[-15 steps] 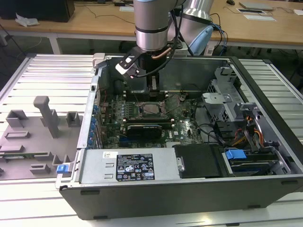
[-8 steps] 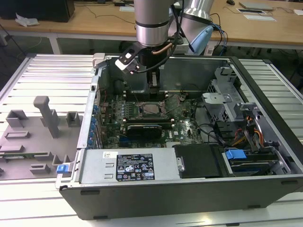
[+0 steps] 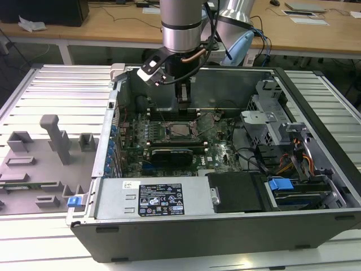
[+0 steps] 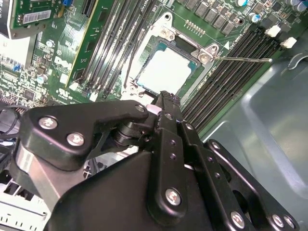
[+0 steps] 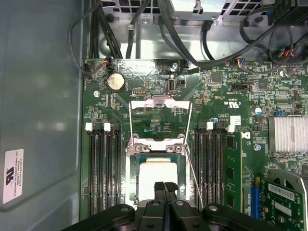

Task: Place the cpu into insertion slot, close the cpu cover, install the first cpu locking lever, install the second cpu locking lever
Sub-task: 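Close the cpu cover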

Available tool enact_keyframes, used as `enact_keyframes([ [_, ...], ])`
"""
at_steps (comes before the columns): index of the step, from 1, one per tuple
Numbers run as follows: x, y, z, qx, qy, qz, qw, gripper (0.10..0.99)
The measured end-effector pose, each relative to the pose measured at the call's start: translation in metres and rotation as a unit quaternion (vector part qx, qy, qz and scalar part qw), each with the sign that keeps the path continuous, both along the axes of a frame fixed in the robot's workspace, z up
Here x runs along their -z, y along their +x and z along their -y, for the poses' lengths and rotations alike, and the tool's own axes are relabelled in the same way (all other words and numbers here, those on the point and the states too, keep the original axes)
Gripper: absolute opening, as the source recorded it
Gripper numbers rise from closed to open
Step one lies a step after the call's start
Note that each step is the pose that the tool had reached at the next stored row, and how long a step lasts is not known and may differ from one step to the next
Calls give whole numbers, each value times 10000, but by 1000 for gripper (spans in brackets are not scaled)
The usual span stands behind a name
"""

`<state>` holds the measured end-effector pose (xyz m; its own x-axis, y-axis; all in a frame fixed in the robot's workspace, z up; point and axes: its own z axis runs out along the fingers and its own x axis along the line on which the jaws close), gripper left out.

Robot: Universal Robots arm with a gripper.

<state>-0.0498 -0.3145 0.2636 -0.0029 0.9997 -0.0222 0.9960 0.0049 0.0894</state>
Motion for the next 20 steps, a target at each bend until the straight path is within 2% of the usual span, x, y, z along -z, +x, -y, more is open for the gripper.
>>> enact_keyframes([
  [14, 1, 123, 0, 1, 1, 1, 10000, 106],
  [20, 1, 206, 0, 1, 1, 1, 10000, 106],
])
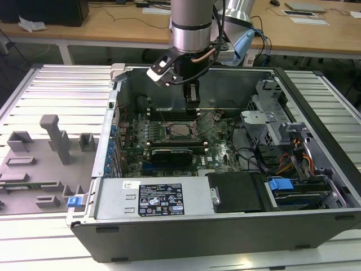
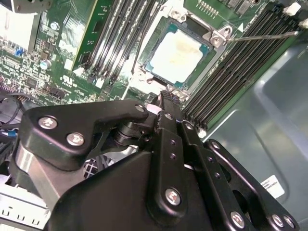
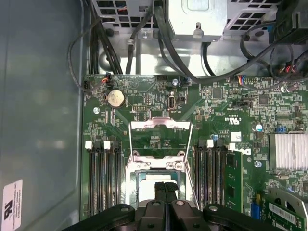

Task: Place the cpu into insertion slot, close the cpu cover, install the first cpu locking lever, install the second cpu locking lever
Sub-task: 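Close the cpu cover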

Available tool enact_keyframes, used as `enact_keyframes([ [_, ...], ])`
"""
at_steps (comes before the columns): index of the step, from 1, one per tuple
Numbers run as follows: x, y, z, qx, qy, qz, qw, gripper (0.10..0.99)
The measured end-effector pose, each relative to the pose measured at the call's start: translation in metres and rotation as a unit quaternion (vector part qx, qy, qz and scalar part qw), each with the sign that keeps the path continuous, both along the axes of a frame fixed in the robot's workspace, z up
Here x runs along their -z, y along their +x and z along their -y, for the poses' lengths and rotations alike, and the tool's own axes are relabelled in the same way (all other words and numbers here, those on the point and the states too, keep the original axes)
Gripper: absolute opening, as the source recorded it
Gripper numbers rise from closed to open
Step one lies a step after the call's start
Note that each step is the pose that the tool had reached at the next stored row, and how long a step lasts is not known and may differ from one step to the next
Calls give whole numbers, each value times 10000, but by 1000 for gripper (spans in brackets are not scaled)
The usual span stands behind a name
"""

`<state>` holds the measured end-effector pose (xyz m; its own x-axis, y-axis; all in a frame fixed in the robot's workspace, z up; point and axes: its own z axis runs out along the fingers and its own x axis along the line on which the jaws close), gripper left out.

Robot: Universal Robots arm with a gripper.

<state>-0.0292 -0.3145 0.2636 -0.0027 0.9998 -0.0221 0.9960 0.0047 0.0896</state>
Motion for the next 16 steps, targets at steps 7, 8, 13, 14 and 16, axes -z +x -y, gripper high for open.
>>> enact_keyframes([
  [7, 0, 134, 0, 0, 0, 0, 10000, 106],
  [8, 0, 147, 0, 0, 0, 0, 10000, 106],
  [13, 0, 284, 0, 0, 0, 0, 10000, 106],
  [14, 0, 304, 0, 1, 0, 0, 10000, 106],
  [16, 0, 341, 0, 0, 0, 0, 10000, 106],
])
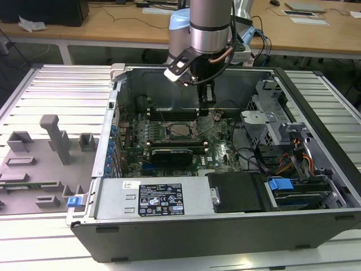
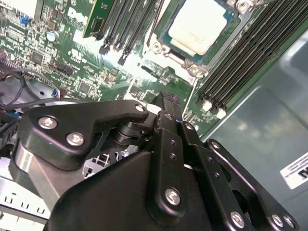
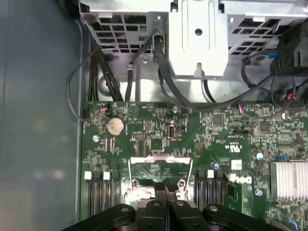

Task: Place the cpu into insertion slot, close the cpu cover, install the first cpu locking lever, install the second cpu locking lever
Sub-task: 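Close the cpu cover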

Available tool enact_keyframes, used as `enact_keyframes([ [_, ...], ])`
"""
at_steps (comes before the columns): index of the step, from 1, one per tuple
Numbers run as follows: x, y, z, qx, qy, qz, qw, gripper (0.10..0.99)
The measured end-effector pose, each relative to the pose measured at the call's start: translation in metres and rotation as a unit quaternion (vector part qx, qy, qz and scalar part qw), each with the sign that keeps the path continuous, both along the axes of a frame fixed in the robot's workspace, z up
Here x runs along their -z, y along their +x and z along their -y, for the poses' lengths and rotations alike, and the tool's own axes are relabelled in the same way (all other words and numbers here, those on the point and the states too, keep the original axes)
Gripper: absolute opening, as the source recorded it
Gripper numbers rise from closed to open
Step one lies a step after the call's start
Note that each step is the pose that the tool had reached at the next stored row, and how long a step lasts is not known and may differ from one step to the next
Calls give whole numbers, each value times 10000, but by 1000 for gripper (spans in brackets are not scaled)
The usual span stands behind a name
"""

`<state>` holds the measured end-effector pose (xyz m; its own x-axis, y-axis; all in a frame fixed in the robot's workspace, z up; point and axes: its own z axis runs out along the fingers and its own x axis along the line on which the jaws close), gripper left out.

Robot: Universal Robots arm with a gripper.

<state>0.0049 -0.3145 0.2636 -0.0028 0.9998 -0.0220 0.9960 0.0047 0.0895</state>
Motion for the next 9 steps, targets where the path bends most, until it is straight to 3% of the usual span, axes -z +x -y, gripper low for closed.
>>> enact_keyframes([
  [9, 0, 96, 0, 0, 0, 0, 10000, 106],
])
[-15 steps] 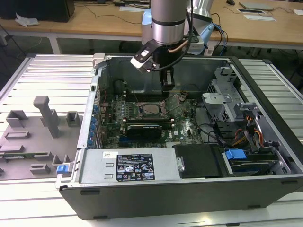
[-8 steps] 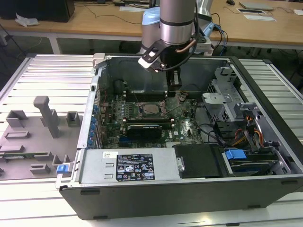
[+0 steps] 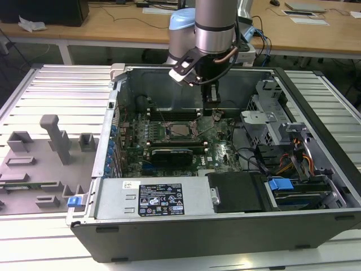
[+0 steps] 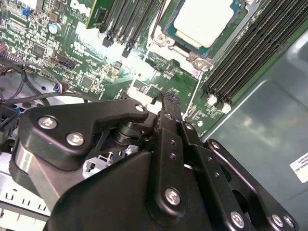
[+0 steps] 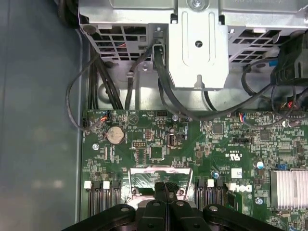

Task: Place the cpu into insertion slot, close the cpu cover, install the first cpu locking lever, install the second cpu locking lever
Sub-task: 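Close the cpu cover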

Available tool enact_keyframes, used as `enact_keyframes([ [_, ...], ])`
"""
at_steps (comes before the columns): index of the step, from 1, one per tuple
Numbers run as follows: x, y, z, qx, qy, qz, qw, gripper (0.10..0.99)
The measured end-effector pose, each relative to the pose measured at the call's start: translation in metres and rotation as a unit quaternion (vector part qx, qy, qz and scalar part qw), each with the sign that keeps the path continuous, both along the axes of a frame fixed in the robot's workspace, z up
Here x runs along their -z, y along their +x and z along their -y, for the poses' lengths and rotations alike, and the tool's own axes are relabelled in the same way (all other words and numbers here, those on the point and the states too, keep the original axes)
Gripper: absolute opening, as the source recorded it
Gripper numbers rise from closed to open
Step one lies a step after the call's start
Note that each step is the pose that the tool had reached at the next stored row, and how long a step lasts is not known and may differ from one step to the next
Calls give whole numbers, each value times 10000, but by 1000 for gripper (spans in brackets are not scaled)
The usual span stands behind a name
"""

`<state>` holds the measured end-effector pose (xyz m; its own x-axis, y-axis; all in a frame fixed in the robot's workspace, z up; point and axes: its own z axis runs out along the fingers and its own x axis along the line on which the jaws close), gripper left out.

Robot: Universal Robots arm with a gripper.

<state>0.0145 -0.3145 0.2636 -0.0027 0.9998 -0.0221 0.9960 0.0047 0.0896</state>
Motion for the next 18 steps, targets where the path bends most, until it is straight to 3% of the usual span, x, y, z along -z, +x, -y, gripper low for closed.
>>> enact_keyframes([
  [8, 1, 109, 0, 0, 1, 0, 10000, 106],
  [18, 16, 334, 0, 1, 0, 0, 10000, 106],
])
